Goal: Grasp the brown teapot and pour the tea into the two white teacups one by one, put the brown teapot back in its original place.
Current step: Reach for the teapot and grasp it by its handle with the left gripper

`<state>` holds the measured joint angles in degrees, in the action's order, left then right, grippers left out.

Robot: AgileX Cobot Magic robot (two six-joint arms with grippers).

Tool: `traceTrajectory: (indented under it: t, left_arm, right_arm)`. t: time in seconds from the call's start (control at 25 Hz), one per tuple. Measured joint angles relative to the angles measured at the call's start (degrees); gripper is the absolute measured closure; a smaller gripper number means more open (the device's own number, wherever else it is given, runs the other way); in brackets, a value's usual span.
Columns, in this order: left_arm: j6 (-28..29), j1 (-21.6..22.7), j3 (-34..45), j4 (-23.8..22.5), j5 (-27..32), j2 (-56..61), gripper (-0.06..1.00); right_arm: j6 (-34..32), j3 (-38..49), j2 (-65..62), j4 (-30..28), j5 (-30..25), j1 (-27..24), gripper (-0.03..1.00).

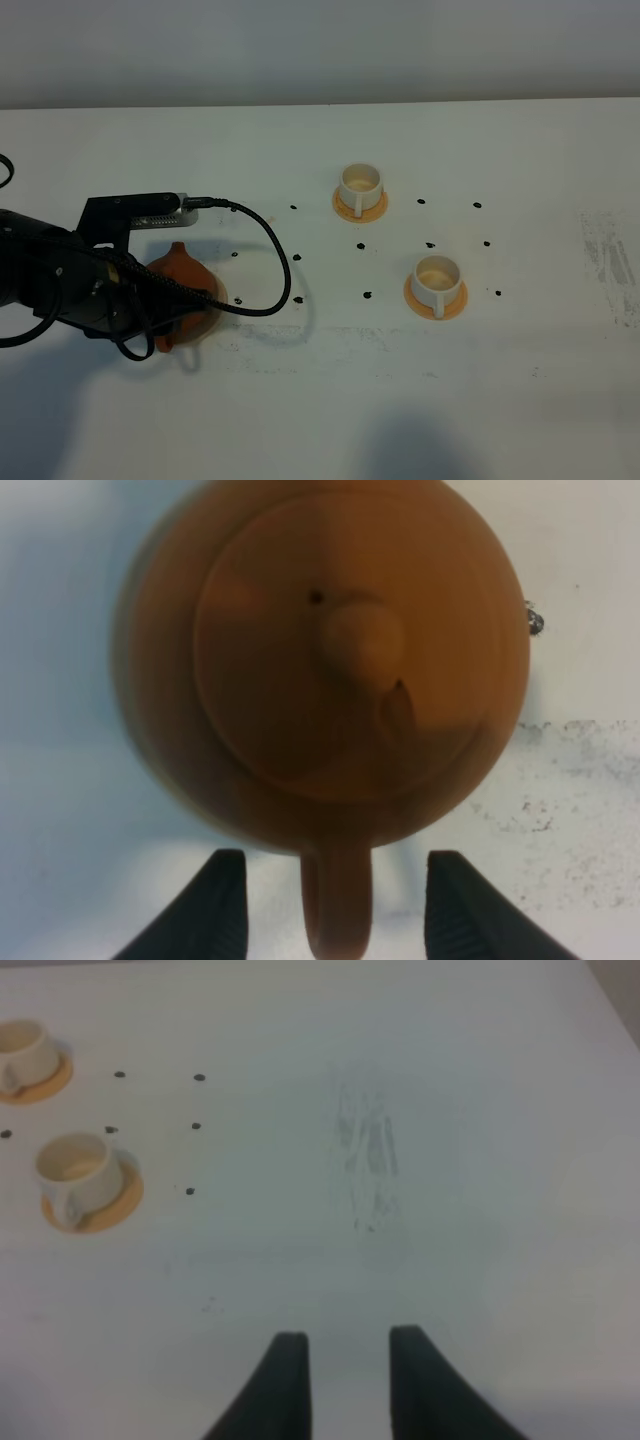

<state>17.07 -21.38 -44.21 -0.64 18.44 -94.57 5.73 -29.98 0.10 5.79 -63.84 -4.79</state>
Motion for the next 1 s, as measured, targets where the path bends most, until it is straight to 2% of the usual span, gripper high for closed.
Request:
traceTrajectory:
  t: [1.0]
  left_arm:
    - [-1.5,0.0,0.0,0.6,-0.4,-1.0,0.54]
  right_arm:
    - [0.0,0.0,0.0,0.0,0.0,0.0,0.75]
